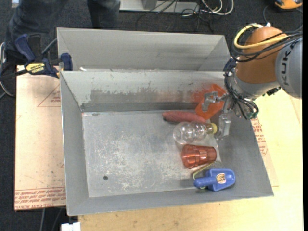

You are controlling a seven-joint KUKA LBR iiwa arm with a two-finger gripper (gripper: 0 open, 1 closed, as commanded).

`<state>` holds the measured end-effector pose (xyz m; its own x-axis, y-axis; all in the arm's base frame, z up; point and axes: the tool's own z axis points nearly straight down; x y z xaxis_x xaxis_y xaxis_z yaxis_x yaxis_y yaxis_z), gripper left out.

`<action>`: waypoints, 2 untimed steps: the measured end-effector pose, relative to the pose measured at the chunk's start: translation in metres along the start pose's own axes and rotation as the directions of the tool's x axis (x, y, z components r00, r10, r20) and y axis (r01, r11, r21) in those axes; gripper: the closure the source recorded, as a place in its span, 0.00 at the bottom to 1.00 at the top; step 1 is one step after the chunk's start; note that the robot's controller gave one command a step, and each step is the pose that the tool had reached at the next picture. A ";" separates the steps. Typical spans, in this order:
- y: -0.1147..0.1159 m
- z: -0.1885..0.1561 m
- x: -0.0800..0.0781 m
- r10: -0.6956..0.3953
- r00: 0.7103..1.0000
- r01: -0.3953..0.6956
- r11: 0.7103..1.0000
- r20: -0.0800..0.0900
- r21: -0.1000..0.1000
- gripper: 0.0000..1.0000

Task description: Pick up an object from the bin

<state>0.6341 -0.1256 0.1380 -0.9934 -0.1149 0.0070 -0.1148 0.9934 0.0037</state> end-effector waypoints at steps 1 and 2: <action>0.010 -0.021 0.016 0.205 0.979 -0.205 0.979 0.008 0.002 0.00; 0.032 0.064 -0.011 -0.294 0.956 0.294 0.956 0.014 0.004 0.00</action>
Offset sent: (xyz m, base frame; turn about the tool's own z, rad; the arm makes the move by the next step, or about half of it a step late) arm 0.0038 0.0336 -0.0680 -0.3034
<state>0.6412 -0.0926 0.0743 -0.9155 -0.4022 -0.0087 -0.4022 0.9156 0.0013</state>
